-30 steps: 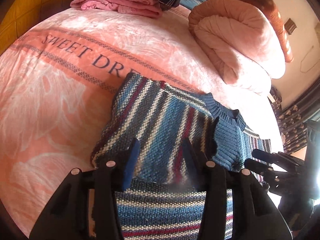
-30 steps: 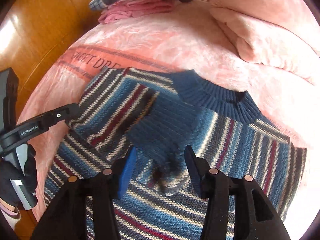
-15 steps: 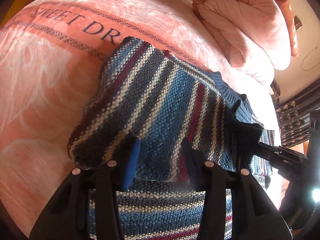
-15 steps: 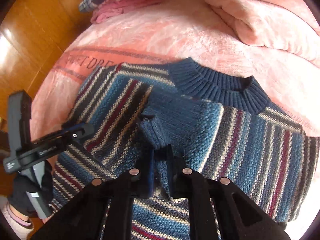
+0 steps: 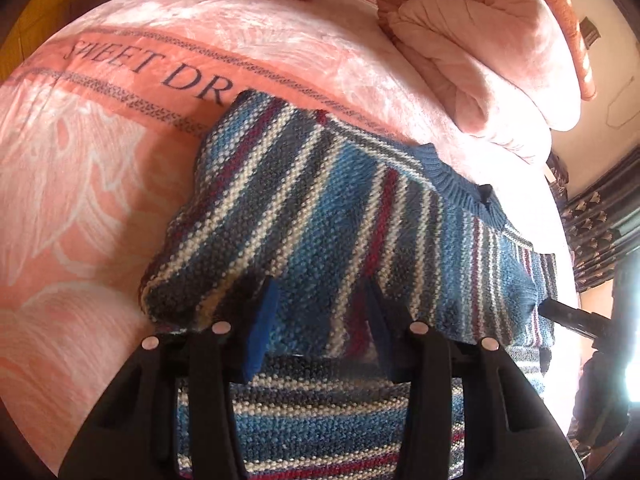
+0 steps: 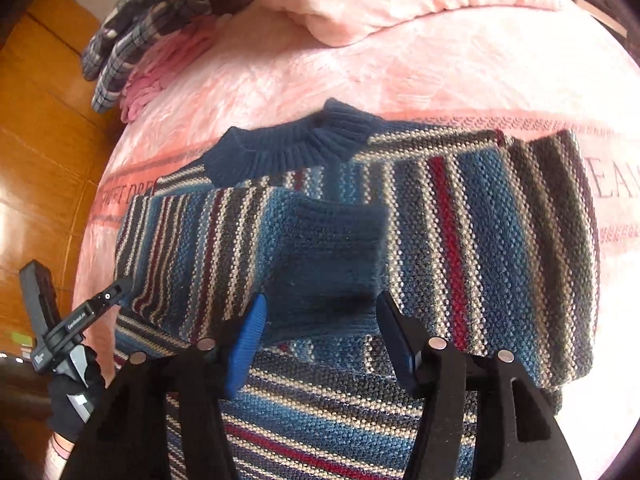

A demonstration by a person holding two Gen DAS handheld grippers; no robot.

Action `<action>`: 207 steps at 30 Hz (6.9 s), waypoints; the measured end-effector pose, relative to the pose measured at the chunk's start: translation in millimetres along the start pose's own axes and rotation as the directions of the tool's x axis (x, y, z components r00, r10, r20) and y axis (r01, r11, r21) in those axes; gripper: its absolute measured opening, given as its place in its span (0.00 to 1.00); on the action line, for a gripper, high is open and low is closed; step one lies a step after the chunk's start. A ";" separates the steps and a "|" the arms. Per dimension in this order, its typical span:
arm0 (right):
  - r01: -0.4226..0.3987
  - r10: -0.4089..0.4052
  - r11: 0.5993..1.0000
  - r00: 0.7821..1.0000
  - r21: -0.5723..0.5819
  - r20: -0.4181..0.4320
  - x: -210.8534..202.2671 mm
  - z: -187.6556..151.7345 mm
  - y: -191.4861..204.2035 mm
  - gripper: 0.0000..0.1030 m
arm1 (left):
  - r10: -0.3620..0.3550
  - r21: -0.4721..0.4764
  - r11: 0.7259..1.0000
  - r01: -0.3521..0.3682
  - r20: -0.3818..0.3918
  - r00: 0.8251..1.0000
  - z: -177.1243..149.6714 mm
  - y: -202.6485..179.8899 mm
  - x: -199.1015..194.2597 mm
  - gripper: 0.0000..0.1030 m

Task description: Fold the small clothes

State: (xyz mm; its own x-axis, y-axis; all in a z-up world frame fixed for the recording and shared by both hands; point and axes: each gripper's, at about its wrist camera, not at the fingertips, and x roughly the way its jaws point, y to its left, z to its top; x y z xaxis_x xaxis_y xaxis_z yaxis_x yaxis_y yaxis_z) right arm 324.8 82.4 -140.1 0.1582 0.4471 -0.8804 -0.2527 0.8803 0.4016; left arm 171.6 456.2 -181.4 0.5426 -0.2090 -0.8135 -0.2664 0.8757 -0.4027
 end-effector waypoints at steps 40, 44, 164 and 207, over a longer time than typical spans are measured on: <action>0.045 -0.037 0.978 0.998 0.204 -0.042 -139.4 -339.8 -89.2 0.46 | 0.077 0.026 0.997 -0.073 -0.289 0.954 -246.1 66.4 -157.1 0.51; 0.038 -0.020 0.971 0.997 0.235 -0.078 -124.6 -360.6 -97.0 0.46 | 0.053 0.012 0.999 -0.051 -0.325 0.944 -261.9 64.8 -144.8 0.51; 0.038 -0.039 0.993 0.999 -0.109 -0.005 -82.1 -146.0 -65.6 0.54 | 0.048 0.425 0.903 0.054 -0.225 0.973 -80.7 -12.5 -26.5 0.08; 0.070 -0.031 0.986 0.968 -0.148 0.249 -172.5 -11.4 -27.0 0.09 | -0.026 0.404 0.912 -0.068 0.224 0.974 38.2 -98.6 -120.9 0.08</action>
State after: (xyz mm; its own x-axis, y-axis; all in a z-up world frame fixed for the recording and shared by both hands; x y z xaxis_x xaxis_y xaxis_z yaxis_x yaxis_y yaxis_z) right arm 293.5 -20.3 -2.0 0.3990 0.4446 -0.8020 -0.3796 0.8762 0.2969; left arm 162.7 411.7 -27.4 0.7140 -0.1291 -0.6882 0.0419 0.9890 -0.1421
